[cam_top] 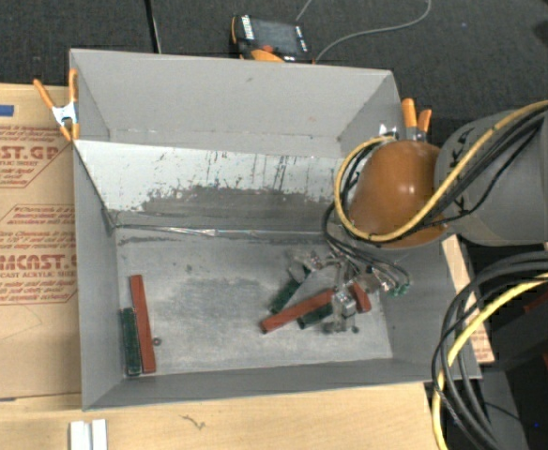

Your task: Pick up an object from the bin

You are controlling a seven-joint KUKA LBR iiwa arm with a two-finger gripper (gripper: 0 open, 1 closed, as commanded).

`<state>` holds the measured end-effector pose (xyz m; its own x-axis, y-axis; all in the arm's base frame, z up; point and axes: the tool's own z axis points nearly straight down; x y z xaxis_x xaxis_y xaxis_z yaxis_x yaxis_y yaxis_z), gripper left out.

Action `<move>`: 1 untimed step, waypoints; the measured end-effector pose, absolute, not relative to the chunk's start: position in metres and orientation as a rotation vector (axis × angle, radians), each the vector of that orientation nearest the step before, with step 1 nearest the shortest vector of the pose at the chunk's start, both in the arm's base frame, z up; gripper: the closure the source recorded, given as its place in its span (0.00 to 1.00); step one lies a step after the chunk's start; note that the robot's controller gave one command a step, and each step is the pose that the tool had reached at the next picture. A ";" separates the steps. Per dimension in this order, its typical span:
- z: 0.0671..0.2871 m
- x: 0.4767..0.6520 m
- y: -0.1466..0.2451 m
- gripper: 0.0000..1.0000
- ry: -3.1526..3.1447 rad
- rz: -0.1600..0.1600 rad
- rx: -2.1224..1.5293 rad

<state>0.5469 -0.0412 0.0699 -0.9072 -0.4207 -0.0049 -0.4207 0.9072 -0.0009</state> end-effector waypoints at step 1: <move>0.073 0.547 -0.041 1.00 3.061 0.000 -0.674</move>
Offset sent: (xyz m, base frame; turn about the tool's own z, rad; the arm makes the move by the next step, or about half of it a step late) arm 0.0000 0.0000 0.0000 0.0000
